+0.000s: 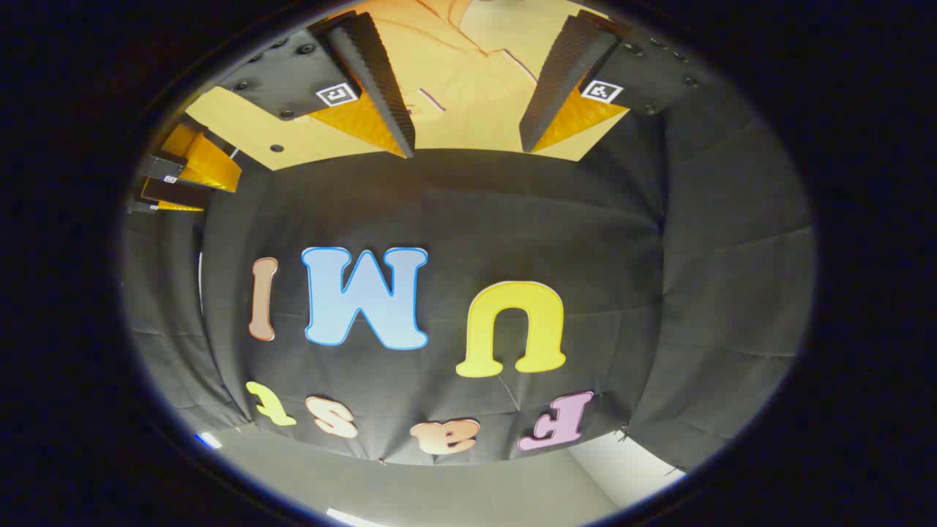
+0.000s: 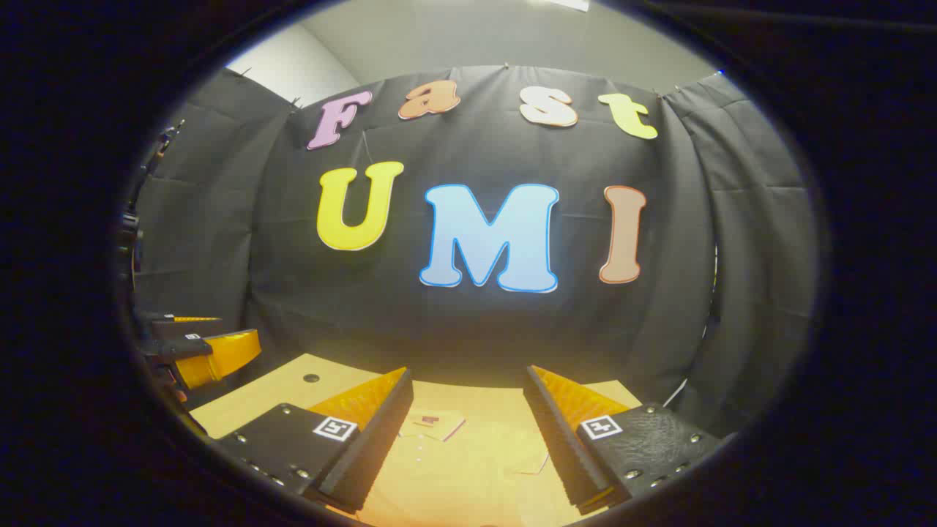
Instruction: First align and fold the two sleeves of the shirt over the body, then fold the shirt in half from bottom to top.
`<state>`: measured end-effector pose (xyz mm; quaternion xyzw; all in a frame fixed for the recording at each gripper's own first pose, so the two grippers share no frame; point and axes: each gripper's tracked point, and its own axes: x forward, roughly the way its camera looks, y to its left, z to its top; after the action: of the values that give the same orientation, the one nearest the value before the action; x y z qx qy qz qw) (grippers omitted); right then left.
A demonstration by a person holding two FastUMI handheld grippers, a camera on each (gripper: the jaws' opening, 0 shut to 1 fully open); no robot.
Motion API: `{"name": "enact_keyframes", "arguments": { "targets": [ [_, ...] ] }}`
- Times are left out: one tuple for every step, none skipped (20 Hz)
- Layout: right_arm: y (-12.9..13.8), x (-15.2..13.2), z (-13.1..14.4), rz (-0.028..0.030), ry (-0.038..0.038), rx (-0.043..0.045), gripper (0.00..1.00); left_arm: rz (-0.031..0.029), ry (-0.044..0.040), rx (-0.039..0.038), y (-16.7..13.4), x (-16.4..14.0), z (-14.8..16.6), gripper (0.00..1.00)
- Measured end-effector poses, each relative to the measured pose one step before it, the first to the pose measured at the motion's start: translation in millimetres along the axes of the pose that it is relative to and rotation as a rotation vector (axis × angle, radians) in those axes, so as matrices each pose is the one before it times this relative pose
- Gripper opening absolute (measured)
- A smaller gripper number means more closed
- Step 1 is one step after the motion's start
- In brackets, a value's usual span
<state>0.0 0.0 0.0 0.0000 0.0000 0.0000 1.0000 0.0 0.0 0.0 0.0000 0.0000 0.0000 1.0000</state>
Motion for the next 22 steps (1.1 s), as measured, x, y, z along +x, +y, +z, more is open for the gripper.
{"name": "enact_keyframes", "arguments": {
  "targets": [
    [-2.80,1.99,-0.10,-0.00553,0.00162,0.00439,0.96,0.00014,0.00043,-0.00210,-2.50,3.08,0.44,0.95],
    [-5.04,3.13,0.35,-0.00395,0.00454,0.00341,0.95,-0.00235,0.00420,-0.00118,-3.15,4.28,-1.00,0.96],
    [-6.07,2.85,-2.21,-0.00171,0.00446,0.00332,0.95,-0.00357,0.00306,-0.00012,-4.02,5.18,-2.10,0.94],
    [-5.09,3.61,-0.66,-0.00143,0.00432,0.00189,0.95,-0.00551,-0.00063,0.00045,-4.44,4.98,0.63,0.94],
    [-4.96,4.52,-2.82,-0.00197,0.00312,-0.00085,0.95,-0.00413,-0.00115,0.00348,-4.82,5.91,0.70,0.95],
    [-4.45,6.03,0.65,-0.00284,0.00260,-0.00143,0.95,-0.00445,-0.00678,0.00448,-4.03,6.21,2.30,0.95],
    [-3.08,5.92,-2.09,-0.00086,0.00583,-0.00064,0.95,-0.00233,-0.00186,0.00652,-4.42,5.87,1.18,0.94],
    [-3.47,5.89,0.11,-0.00029,0.00676,0.00197,0.95,-0.00160,-0.00376,0.00455,-3.14,5.83,1.72,0.94],
    [-3.84,6.66,-1.14,0.00059,0.00395,0.00360,0.95,-0.00772,-0.00716,0.00303,-3.59,6.34,2.51,0.93],
    [-3.88,5.85,1.01,-0.00313,0.00174,0.00452,0.95,-0.00465,-0.00391,0.00459,-3.68,6.22,2.48,0.94],
    [-2.82,5.43,-2.99,-0.00025,0.00517,0.00489,0.95,-0.00117,0.00210,0.00674,-1.43,5.91,-0.09,0.94],
    [-3.01,5.61,-1.34,0.00015,0.00529,0.00463,0.95,0.00156,-0.00170,0.00588,-0.53,4.43,1.01,0.94],
    [-2.46,4.30,-3.54,-0.00009,0.00706,0.00303,0.96,0.00052,-0.00193,0.00334,-0.68,5.09,0.14,0.95],
    [-1.72,2.75,-4.68,0.00130,0.00602,0.00021,0.96,-0.00041,-0.00279,0.00189,-1.19,1.00,1.53,0.95],
    [-1.56,2.66,-3.73,0.00159,0.00880,-0.00021,0.95,-0.00137,-0.00157,0.00173,-1.08,2.31,0.55,0.95],
    [-2.00,4.38,-2.59,0.00211,0.00786,0.00034,0.95,-0.00133,-0.00211,0.00243,-1.52,0.98,0.94,0.95],
    [-1.29,5.41,-3.40,0.00131,0.00806,0.00014,0.95,0.00021,-0.00061,0.00399,0.54,0.18,0.38,0.94],
    [-2.59,4.99,-1.98,0.00006,0.00731,-0.00204,0.95,0.00040,0.00019,0.00420,-0.41,1.31,-0.76,0.95],
    [-2.45,6.64,-3.39,0.00118,0.00879,-0.00243,0.95,0.00206,-0.00047,0.00328,0.43,-0.24,0.72,0.95],
    [-1.37,5.84,-2.63,0.00280,0.00834,-0.00236,0.95,0.00339,0.00030,0.00071,0.17,-0.17,0.42,0.94],
    [-1.44,6.61,-5.73,0.00116,0.01290,-0.00201,0.95,0.00141,0.00085,-0.00195,0.50,-0.12,0.58,0.94],
    [-1.53,8.12,-3.11,0.00400,0.01219,-0.00064,0.95,0.00180,0.00151,-0.00283,0.77,-0.40,-0.31,0.94]
  ]
}}
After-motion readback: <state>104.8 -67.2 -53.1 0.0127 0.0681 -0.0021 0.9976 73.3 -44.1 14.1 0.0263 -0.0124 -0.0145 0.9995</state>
